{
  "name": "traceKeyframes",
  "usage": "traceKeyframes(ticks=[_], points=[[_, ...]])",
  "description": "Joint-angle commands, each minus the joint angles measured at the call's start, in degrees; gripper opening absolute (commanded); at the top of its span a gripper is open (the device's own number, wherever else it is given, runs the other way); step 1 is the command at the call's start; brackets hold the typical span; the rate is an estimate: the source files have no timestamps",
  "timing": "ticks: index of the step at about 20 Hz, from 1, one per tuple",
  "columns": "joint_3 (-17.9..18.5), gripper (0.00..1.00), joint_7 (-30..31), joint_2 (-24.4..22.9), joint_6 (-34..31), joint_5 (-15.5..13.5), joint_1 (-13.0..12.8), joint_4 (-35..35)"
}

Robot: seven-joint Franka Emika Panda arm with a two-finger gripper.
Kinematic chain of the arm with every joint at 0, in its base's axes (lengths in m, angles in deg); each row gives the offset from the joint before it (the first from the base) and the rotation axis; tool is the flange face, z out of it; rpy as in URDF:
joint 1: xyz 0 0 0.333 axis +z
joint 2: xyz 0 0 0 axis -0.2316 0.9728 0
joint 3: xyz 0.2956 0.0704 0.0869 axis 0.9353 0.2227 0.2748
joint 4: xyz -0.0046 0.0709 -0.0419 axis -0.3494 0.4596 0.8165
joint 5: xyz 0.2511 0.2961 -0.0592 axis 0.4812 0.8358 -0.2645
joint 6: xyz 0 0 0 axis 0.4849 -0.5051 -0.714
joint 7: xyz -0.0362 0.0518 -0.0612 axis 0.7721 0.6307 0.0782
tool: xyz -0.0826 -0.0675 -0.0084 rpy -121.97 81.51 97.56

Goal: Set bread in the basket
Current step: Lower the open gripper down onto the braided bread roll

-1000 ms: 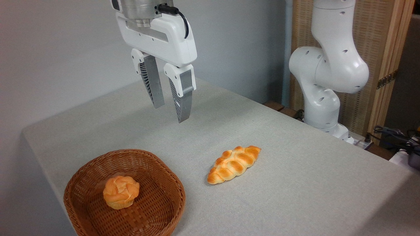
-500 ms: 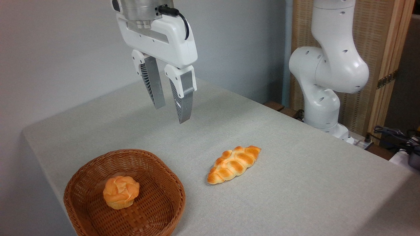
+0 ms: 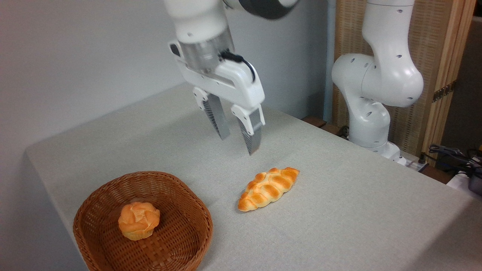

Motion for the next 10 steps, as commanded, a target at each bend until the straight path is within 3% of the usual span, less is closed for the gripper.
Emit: traceKeyframes(ticks=[1, 5, 10], points=[[0.2, 1.00, 1.8, -3.4, 4.5, -0.6, -0.7, 9.7], [0.3, 1.00, 0.0, -2.7, 7.1, 0.2, -0.7, 12.0], [0.2, 1.00, -3.3, -1.2, 10.9, 5.9, -1.0, 15.8]])
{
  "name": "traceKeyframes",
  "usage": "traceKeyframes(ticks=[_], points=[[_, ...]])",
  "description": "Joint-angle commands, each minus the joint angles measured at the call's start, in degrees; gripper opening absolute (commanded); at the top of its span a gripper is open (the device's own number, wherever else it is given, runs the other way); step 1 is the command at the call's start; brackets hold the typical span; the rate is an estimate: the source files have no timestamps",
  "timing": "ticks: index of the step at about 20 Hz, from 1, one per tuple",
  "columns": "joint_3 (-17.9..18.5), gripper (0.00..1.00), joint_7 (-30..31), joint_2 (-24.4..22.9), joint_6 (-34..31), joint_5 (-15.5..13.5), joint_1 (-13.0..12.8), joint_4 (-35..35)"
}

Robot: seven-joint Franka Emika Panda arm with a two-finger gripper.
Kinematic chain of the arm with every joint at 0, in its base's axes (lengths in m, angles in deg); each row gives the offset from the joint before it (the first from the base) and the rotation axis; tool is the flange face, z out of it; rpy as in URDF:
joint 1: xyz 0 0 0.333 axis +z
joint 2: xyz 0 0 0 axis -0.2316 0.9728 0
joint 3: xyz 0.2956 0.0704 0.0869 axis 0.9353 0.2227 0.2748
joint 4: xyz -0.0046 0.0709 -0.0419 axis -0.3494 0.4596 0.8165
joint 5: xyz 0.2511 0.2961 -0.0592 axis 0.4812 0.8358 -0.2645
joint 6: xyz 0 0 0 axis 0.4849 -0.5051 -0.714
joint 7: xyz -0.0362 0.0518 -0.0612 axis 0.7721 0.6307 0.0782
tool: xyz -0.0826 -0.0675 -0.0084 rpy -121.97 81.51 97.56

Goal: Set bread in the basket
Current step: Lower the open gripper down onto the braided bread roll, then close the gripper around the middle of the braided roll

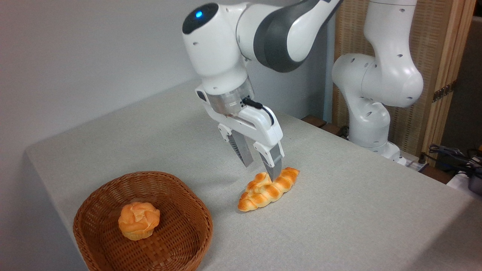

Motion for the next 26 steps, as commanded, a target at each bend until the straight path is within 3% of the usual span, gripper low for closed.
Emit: traceKeyframes(ticks=[1, 9, 10, 13, 15, 24, 26], points=[[0.3, 1.00, -2.0, 1.1, 1.8, 3.4, -0.6, 1.5], [0.3, 0.99, -1.9, 3.0, 6.6, 3.3, -0.6, 4.6], [0.3, 0.93, -1.9, 3.0, 7.0, 3.3, -0.6, 4.5], [0.3, 0.55, -2.0, 3.4, 7.2, 3.3, -0.6, 4.5], [0.3, 0.50, -2.0, 3.5, 7.2, 3.3, -0.6, 4.5], [0.3, 0.47, -2.2, 3.5, 6.2, 3.3, -0.6, 3.6], [0.3, 0.47, -2.1, 3.8, 0.5, 3.2, -0.6, -2.6]])
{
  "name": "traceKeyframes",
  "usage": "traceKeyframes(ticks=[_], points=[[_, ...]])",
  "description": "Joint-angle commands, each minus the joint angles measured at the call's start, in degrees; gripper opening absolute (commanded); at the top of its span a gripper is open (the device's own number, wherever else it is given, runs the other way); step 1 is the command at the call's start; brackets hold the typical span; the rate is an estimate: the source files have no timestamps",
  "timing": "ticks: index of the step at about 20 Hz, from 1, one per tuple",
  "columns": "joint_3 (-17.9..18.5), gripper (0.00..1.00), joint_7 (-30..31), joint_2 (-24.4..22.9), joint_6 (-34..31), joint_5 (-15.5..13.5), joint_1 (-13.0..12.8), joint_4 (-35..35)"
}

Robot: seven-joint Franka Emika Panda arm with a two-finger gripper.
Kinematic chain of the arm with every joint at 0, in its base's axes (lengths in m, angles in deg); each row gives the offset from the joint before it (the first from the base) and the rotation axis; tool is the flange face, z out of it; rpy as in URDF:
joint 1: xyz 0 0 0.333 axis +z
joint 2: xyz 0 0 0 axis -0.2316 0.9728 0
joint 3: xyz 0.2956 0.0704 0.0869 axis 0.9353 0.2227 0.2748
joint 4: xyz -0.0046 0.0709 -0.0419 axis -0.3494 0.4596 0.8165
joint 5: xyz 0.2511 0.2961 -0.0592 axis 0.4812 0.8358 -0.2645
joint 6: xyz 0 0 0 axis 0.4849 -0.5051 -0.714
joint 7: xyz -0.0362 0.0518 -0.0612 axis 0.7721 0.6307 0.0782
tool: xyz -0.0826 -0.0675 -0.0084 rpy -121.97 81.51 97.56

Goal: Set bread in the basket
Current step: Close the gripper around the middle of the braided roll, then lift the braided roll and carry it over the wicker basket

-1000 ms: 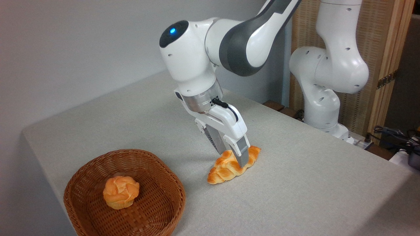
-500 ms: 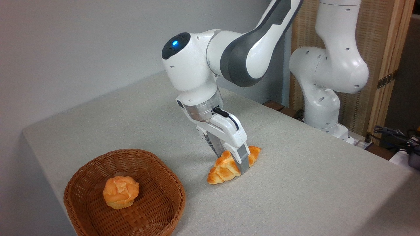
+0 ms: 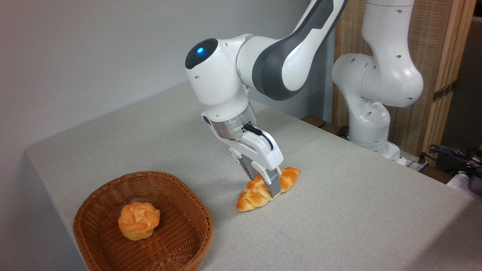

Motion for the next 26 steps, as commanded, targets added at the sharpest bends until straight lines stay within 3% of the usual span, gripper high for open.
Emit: traceKeyframes(ticks=[1, 5, 7, 11, 16, 17, 19, 20, 26], points=[[0.3, 0.47, -0.9, 0.9, -8.3, 0.3, -0.3, -9.7], [0.4, 0.47, -0.9, 7.9, -16.9, -0.6, -0.3, -27.1], [0.8, 0.48, -0.9, 11.3, -17.3, -2.1, 0.0, -33.9], [0.7, 0.50, -0.7, 19.6, -13.8, -2.3, 0.4, -44.9], [0.4, 0.58, -0.9, 23.3, 1.1, -2.2, 0.4, -45.6], [0.4, 0.65, -0.9, 23.7, 2.0, -1.9, 0.4, -45.6], [0.3, 0.96, -1.0, 24.4, 2.6, -1.5, 0.4, -44.8], [0.0, 1.00, -1.0, 24.8, 2.7, -1.5, 0.4, -44.7], [-0.5, 1.00, -1.0, 26.0, 5.4, -1.5, 0.4, -44.5]])
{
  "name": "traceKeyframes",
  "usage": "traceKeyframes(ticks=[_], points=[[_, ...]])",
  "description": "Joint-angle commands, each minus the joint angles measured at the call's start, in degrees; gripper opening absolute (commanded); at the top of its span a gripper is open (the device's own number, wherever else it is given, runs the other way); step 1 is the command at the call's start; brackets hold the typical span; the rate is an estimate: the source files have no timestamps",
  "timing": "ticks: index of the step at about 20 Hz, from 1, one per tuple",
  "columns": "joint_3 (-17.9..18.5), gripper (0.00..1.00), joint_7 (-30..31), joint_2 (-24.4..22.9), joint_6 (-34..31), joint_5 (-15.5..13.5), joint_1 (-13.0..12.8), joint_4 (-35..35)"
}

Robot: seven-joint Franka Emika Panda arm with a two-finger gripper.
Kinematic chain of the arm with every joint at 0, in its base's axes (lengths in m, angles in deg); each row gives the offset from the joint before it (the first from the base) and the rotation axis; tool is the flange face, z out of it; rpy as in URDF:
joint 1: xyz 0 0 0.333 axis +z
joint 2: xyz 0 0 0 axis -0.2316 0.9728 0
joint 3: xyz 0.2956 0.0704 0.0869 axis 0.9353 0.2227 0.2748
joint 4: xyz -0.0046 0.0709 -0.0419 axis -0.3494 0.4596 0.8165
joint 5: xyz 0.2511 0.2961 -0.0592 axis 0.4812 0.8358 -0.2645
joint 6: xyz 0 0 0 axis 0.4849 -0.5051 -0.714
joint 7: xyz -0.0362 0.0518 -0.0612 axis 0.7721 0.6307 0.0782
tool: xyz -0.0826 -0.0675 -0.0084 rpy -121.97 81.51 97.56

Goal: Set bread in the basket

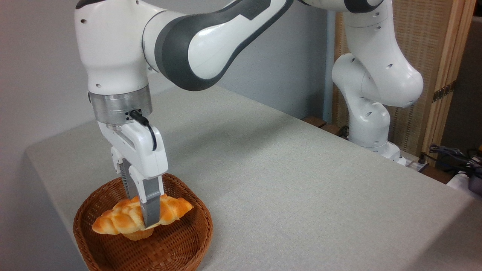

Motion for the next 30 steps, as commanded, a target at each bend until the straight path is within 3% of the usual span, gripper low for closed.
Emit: traceKeyframes(ticks=[1, 12, 15, 18, 20, 22, 24, 30], points=[[0.0, 1.00, -1.0, 0.4, 1.5, -0.3, 0.1, -0.2], [0.0, 1.00, -0.1, -0.3, 1.3, -0.5, 0.1, -0.3], [0.0, 1.00, 0.8, -4.4, -3.4, -1.7, 0.8, -0.3], [-0.2, 1.00, 1.1, -10.8, -13.9, -6.6, 2.2, -0.3], [-2.2, 1.00, 1.2, -13.4, -19.4, -6.9, 3.0, -0.3], [-5.5, 1.00, 1.2, -15.1, -22.4, -6.9, 5.7, 0.0], [-6.0, 1.00, 1.0, -16.2, -25.4, -6.7, 5.9, 0.4], [-3.4, 1.00, 0.1, -20.9, -20.8, -6.1, 4.4, 7.6]])
